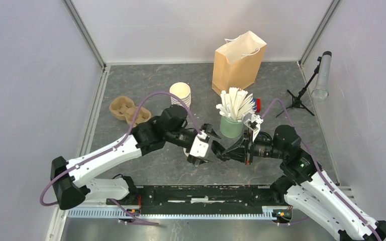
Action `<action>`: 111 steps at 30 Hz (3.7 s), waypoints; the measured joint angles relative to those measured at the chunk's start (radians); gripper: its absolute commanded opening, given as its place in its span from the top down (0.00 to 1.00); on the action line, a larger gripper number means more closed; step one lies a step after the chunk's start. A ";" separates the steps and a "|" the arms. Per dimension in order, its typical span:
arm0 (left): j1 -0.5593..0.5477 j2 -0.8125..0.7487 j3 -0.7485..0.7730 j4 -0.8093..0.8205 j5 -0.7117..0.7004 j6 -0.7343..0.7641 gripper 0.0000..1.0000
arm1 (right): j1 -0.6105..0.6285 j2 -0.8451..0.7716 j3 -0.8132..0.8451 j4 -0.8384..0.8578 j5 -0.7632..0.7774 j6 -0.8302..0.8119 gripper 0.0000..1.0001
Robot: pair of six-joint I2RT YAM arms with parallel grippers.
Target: Pack the takeout coffee
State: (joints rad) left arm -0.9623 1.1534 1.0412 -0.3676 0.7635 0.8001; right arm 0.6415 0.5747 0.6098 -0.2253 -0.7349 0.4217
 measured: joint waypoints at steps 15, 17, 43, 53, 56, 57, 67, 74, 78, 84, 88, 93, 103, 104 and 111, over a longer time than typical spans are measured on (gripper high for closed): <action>-0.066 0.097 0.079 -0.088 -0.084 0.062 0.39 | 0.000 -0.004 0.013 -0.001 -0.025 -0.020 1.00; -0.066 0.097 0.079 -0.095 -0.085 0.061 0.47 | 0.000 -0.003 0.013 -0.001 -0.025 -0.024 1.00; -0.071 -0.034 -0.041 0.100 -0.323 -0.353 0.68 | 0.000 -0.017 0.055 0.031 0.225 -0.046 0.31; -0.071 -0.240 -0.137 0.278 -0.665 -0.816 0.66 | 0.006 0.050 0.094 0.294 0.357 -0.282 0.02; -0.071 -0.319 -0.168 0.297 -0.750 -0.936 0.66 | 0.019 0.023 0.024 0.468 0.352 -0.393 0.02; -0.071 -0.341 -0.176 0.298 -0.771 -0.970 0.65 | 0.029 0.002 -0.028 0.558 0.349 -0.432 0.02; -0.071 -0.397 -0.187 0.321 -0.807 -1.206 0.67 | 0.220 0.019 -0.208 0.841 0.356 -0.757 0.02; -0.071 -0.388 -0.188 0.316 -0.806 -1.272 0.67 | 0.401 0.060 -0.216 0.878 0.489 -0.932 0.02; -0.071 -0.388 -0.188 0.309 -0.806 -1.285 0.67 | 0.433 0.100 -0.216 0.900 0.546 -0.989 0.02; -0.071 -0.383 -0.188 0.290 -0.777 -1.291 0.67 | 0.445 0.169 -0.215 0.892 0.581 -1.028 0.02; -0.071 -0.375 -0.188 0.283 -0.753 -1.292 0.67 | 0.450 0.176 -0.215 0.890 0.588 -1.036 0.02; -0.071 -0.372 -0.188 0.268 -0.735 -1.298 0.67 | 0.456 0.174 -0.215 0.890 0.595 -1.041 0.06; -0.071 -0.361 -0.188 0.264 -0.726 -1.299 0.67 | 0.459 0.179 -0.214 0.890 0.597 -1.041 0.13; -0.071 -0.360 -0.188 0.263 -0.726 -1.300 0.67 | 0.459 0.179 -0.214 0.890 0.598 -1.041 0.15; -0.071 -0.360 -0.188 0.259 -0.727 -1.300 0.56 | 0.462 0.180 -0.214 0.890 0.606 -1.037 0.22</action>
State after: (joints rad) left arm -1.0336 0.7937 0.8532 -0.1085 0.0364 -0.4995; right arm 1.1038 0.7544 0.3958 0.6647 -0.1287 -0.6155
